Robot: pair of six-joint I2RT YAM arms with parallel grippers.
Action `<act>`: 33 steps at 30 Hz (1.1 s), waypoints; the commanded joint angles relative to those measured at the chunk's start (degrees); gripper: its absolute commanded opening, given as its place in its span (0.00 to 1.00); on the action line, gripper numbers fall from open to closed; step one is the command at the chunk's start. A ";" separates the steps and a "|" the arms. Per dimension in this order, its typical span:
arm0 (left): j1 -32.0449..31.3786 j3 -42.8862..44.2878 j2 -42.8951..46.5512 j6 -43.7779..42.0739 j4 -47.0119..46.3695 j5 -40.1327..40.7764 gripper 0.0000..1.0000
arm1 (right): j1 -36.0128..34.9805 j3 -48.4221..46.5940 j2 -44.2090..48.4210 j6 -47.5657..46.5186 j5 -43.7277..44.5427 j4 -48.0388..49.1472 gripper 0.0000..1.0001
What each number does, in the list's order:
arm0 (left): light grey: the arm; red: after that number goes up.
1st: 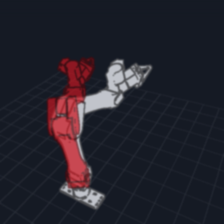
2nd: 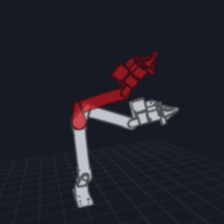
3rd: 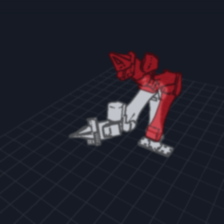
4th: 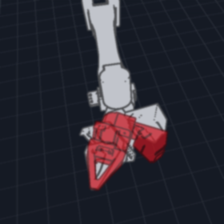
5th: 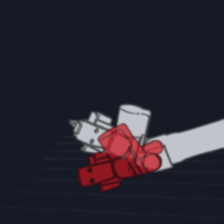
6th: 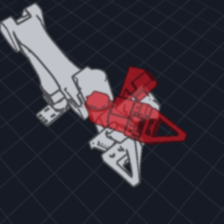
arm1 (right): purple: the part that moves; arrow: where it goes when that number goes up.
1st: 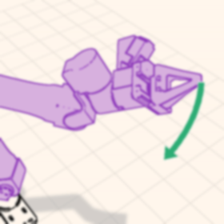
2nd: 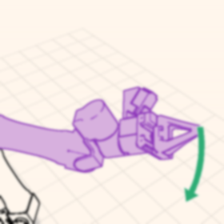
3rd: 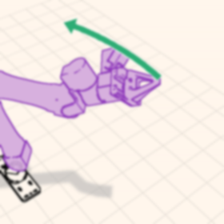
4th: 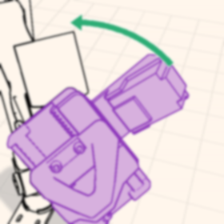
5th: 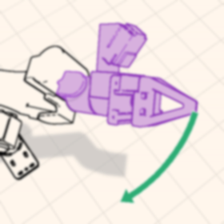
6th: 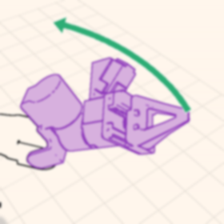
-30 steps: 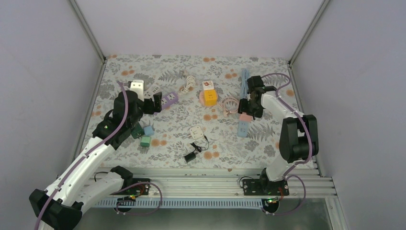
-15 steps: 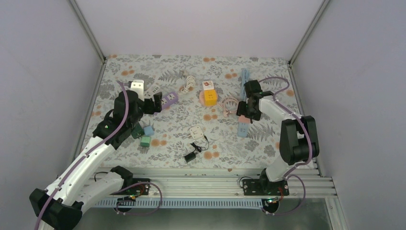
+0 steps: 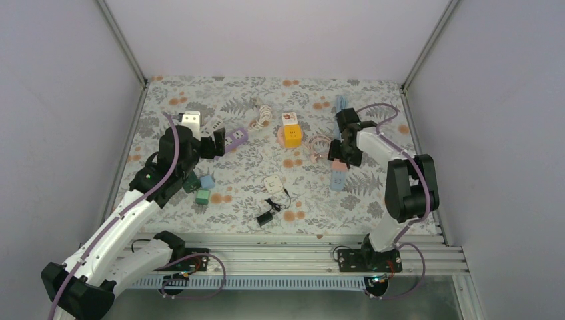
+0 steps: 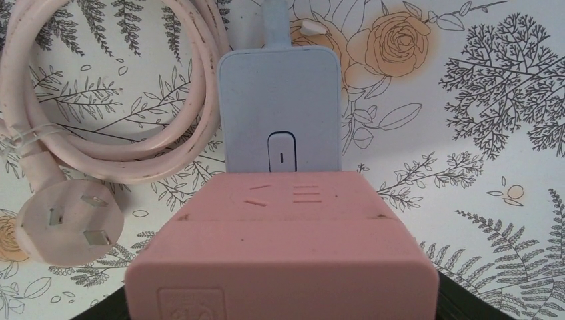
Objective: Insert the plug
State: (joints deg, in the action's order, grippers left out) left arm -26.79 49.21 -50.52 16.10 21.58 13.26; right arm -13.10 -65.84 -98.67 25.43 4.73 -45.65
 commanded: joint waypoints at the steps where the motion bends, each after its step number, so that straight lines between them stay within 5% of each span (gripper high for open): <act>1: 0.24 -0.10 -0.45 0.16 0.13 0.54 1.00 | 2.33 2.72 -7.97 2.97 4.66 4.37 0.36; 15: 0.24 0.17 -2.09 0.16 -0.34 0.34 1.00 | 8.55 -6.50 -6.09 2.30 2.06 6.32 0.45; 23: 0.24 1.16 -3.47 0.77 0.60 1.78 1.00 | 8.57 -10.59 1.00 -0.77 0.25 6.23 0.77; 26: 0.24 1.96 -4.40 2.35 1.81 3.30 1.00 | 8.56 -11.30 5.32 -3.30 -1.20 6.79 0.97; 33: 0.43 1.42 -6.08 8.70 4.90 5.20 1.00 | 8.47 -6.73 16.00 -5.43 -7.74 12.13 1.00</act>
State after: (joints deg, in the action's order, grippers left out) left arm -26.76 50.13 -56.27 19.92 23.94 16.36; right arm -4.80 -74.61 -87.26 21.91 1.98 -37.67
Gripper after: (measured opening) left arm 0.999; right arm 0.994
